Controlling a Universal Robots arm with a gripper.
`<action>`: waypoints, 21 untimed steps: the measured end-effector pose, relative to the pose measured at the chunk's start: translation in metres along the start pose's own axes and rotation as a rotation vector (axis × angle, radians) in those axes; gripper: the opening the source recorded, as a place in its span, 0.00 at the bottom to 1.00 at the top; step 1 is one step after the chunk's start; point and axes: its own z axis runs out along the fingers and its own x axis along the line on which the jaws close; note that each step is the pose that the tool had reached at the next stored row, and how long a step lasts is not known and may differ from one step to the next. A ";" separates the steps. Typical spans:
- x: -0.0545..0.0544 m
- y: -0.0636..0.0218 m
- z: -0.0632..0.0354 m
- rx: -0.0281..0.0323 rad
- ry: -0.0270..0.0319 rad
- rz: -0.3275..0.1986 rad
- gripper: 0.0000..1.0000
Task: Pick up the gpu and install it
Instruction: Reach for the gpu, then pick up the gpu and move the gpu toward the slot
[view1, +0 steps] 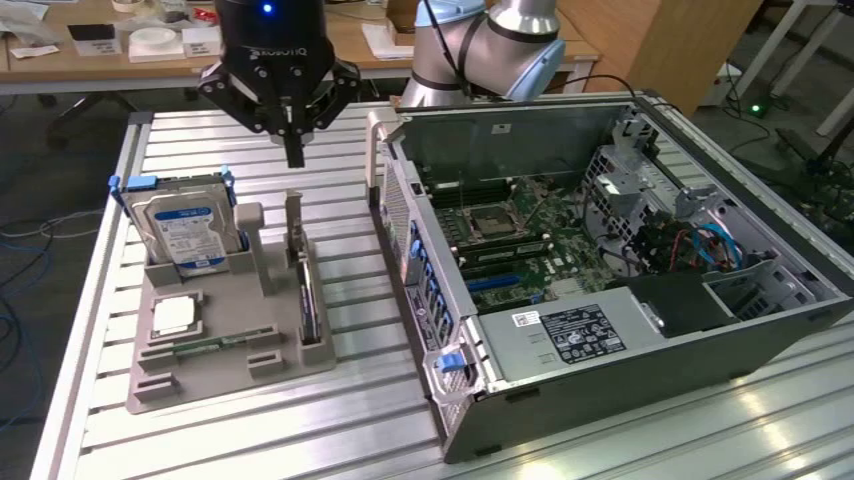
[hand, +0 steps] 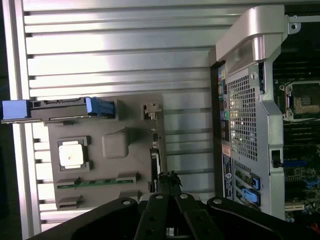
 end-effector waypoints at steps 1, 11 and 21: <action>0.001 -0.0001 0.0000 0.0000 0.0001 0.000 0.11; 0.013 -0.0011 -0.0003 -0.0001 -0.0001 0.000 0.11; 0.013 -0.0011 -0.0004 0.0000 0.0001 0.000 0.11</action>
